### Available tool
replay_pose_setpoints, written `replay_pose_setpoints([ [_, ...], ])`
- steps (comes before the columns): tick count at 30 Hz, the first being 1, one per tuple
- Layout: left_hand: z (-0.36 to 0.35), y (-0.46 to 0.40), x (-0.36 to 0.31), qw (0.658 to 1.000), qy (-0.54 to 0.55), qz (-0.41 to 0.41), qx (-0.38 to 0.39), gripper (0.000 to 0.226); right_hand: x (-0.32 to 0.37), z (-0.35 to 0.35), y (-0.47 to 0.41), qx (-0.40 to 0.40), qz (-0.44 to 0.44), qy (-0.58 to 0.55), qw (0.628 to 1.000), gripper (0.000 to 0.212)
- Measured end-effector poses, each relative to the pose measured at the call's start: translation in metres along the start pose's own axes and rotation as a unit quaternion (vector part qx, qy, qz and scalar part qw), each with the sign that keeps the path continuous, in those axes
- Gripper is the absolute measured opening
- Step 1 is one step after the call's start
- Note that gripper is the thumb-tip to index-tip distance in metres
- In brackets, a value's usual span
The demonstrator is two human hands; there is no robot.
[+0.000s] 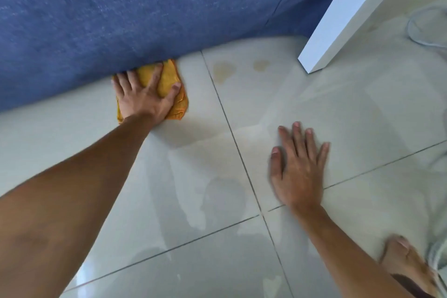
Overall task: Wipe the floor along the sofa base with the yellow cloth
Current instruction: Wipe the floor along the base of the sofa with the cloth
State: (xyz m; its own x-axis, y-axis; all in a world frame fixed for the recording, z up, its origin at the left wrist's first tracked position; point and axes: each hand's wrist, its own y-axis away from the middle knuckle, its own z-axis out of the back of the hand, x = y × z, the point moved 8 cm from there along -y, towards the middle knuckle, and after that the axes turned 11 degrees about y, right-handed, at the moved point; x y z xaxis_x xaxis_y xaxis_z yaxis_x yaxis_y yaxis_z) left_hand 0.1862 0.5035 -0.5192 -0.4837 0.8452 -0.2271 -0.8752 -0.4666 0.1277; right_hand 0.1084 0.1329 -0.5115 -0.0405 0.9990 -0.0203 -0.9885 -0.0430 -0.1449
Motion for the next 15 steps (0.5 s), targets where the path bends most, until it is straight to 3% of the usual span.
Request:
replay_pose_setpoints([
  [7, -0.022, -0.006, -0.115, 0.994, -0.019, -0.106, 0.019, 0.082, -0.001, 0.000, 0.001, -0.014, -0.001, 0.007, 1.000, 0.050],
  [12, -0.038, 0.066, -0.142, 0.983, 0.008, -0.177, 0.043, 0.080, -0.005, 0.004, -0.002, 0.010, -0.007, -0.038, 0.999, 0.050],
  [15, -0.043, 0.124, -0.145, 0.977, 0.022, -0.204, 0.052, 0.079, -0.006, 0.006, -0.008, 0.073, -0.001, -0.070, 0.995, 0.056],
])
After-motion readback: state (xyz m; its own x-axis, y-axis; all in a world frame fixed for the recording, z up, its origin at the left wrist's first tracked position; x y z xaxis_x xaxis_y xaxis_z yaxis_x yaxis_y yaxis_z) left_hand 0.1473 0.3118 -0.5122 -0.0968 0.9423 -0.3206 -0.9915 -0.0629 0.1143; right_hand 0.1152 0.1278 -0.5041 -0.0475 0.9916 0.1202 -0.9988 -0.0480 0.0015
